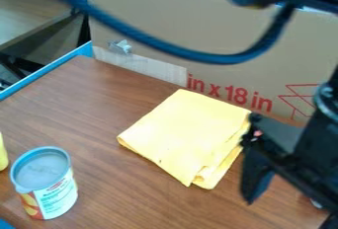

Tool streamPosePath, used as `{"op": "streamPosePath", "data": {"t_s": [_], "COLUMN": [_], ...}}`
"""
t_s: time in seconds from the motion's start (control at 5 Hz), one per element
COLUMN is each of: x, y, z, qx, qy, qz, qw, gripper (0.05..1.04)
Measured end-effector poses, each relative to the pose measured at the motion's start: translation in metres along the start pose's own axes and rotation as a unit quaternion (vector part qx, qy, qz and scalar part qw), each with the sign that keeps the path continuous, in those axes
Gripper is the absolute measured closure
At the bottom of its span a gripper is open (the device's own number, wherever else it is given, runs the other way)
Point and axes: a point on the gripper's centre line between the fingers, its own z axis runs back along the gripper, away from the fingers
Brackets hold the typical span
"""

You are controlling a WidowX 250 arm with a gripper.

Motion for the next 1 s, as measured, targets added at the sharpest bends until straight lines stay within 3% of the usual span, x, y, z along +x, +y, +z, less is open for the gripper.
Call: {"op": "streamPosePath", "data": {"t_s": [0.2,0.4,0.6,0.8,1.0], "x": [-0.049,-0.067,-0.082,-0.106,-0.118], "y": [0.022,0.035,0.068,0.111,0.155], "z": [0.004,0.0,-0.009,-0.018,-0.031], "qx": [0.005,0.013,0.006,0.004,0.0], "qy": [0.009,0.016,0.024,0.032,0.033], "qz": [0.028,0.047,0.083,0.163,0.206], "qw": [0.9995,0.9987,0.9962,0.986,0.978], "gripper": [0.083,0.083,0.083,0.083,0.083]}}
